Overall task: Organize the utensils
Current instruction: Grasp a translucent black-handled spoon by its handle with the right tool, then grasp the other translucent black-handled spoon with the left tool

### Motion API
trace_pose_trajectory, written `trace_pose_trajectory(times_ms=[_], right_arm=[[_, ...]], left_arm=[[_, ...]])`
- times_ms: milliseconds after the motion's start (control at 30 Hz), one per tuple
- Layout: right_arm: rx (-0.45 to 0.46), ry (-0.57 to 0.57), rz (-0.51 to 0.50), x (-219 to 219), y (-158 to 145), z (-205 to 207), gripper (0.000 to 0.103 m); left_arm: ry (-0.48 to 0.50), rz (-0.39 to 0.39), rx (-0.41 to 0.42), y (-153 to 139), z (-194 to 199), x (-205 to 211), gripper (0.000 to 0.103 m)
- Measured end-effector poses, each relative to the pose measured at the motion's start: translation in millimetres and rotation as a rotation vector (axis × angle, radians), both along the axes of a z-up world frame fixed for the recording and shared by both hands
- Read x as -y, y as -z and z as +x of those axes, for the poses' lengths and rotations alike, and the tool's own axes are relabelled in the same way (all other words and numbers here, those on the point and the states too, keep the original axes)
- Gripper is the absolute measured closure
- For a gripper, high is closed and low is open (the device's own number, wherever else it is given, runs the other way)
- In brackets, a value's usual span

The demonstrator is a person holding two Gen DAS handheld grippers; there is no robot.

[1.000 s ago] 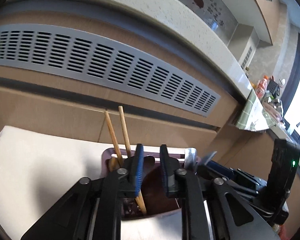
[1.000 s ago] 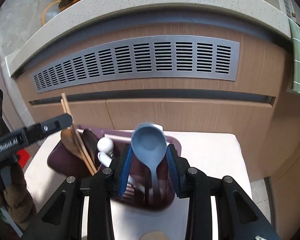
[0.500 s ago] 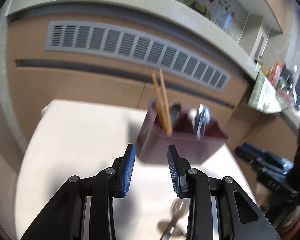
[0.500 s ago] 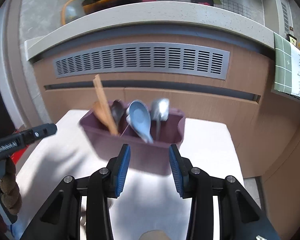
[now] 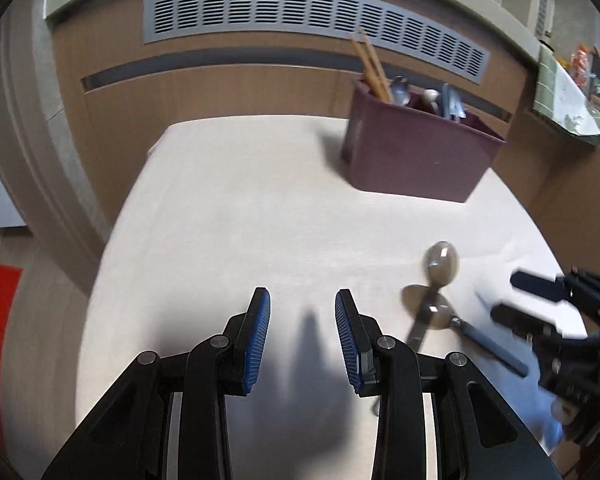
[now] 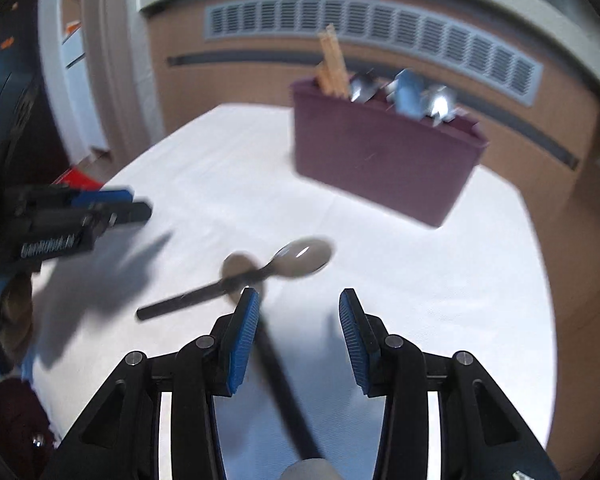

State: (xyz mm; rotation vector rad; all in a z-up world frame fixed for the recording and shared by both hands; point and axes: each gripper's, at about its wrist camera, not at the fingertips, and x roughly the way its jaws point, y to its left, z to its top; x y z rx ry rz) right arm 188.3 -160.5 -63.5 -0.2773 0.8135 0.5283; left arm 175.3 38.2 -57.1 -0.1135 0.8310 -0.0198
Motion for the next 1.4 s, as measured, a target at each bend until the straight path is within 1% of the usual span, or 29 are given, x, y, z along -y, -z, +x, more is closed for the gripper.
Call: trace_pose_trajectory(times_ms=[133,200,367,500,600,700,833,1000,1100,1233,1400], right_arm=[[-0.085,-0.030,0.012,-5.7,15.4,4.2,0.064],[-0.102,-0.038,0.005,-11.0,20.9,4.9,0.064],[-0.102,-0.069,-0.030,-28.5,28.8,9.9,0.064],[-0.093,-0.068,-0.057,-39.2,35.2,17.0,0.064],[-0.089,-0.046,-0.055,-36.5,33.3,20.6,0.066],[-0.088,0.006,-0.052,-22.6,34.4,27.3,0.066],[-0.099,0.107,-0.033,11.2,35.4,35.8,0.066],[-0.107,0.194,-0.012,42.3,34.2,39.4,0.066],[-0.115,0.178,-0.001,43.6,33.7,38.7,0.064],[-0.115,0.146,-0.010,29.8,34.9,45.1,0.063],[-0.118,0.175,-0.011,21.9,35.1,60.8,0.063]], left_arm=[[-0.020,-0.022,-0.018,4.1,5.1,-7.5,0.068],[-0.020,-0.024,-0.029,7.2,5.1,-8.4,0.068],[-0.003,-0.025,-0.044,11.0,8.2,-4.6,0.068],[0.004,-0.025,-0.039,8.7,6.4,-4.3,0.068],[0.008,-0.022,-0.038,8.0,6.3,-4.5,0.068],[0.018,-0.025,-0.042,8.7,7.1,-2.9,0.068],[0.033,-0.022,-0.052,10.2,8.2,2.1,0.068],[0.049,-0.013,-0.064,11.3,10.1,10.0,0.068],[0.061,-0.002,-0.067,11.6,10.9,16.0,0.068],[0.087,0.012,-0.071,11.2,11.7,25.1,0.068],[0.120,0.033,-0.071,9.7,9.8,35.0,0.068]])
